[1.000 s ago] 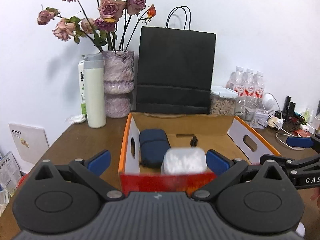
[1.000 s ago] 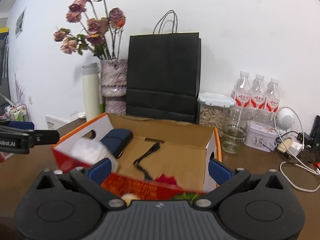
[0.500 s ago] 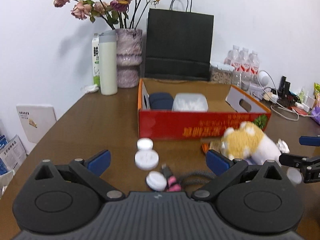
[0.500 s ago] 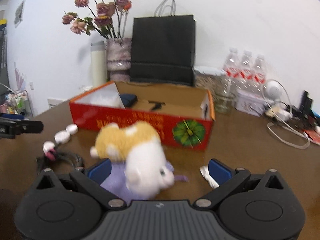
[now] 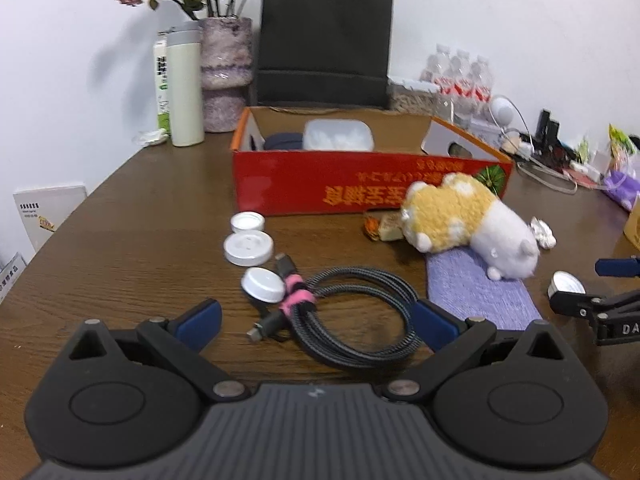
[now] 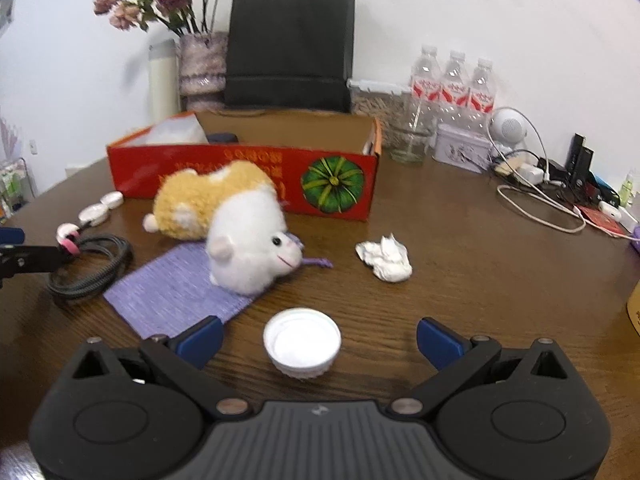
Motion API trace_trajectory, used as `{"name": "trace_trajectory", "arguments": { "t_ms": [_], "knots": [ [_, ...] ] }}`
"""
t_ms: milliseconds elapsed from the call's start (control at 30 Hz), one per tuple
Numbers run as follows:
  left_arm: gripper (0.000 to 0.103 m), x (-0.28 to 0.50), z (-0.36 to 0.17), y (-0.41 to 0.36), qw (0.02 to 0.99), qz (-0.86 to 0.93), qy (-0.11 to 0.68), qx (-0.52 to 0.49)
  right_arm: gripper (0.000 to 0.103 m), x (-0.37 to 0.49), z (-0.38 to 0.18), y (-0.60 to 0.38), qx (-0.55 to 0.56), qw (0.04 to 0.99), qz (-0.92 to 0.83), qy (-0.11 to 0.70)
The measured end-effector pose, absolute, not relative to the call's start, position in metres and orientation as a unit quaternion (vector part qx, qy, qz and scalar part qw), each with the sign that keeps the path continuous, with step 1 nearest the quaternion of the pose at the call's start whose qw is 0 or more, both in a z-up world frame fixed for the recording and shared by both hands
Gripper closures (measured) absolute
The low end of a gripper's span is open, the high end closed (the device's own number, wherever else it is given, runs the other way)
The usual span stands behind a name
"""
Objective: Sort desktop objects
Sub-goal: 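Move both tools back to the table toward the braided cable and white cap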
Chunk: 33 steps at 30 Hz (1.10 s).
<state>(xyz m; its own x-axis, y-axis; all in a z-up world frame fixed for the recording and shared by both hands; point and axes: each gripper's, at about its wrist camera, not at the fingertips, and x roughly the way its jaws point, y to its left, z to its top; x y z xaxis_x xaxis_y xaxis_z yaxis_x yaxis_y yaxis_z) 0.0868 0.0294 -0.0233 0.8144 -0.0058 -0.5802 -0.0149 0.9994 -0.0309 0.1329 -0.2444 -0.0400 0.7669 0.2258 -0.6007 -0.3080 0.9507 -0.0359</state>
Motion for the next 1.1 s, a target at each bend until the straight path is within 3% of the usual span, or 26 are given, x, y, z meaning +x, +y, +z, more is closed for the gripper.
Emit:
{"name": "trace_trajectory", "arguments": {
  "t_ms": [567,1100],
  "knots": [
    [0.0,0.12,-0.041,0.003,0.94,0.008,0.342,0.015,0.0,0.149,-0.05,-0.25,-0.044,0.928,0.146,0.34],
    [0.0,0.124,-0.045,-0.001,0.94,0.074,0.331,0.024,0.0,0.15,-0.05,-0.249,-0.044,0.928,0.146,0.34]
  ]
}}
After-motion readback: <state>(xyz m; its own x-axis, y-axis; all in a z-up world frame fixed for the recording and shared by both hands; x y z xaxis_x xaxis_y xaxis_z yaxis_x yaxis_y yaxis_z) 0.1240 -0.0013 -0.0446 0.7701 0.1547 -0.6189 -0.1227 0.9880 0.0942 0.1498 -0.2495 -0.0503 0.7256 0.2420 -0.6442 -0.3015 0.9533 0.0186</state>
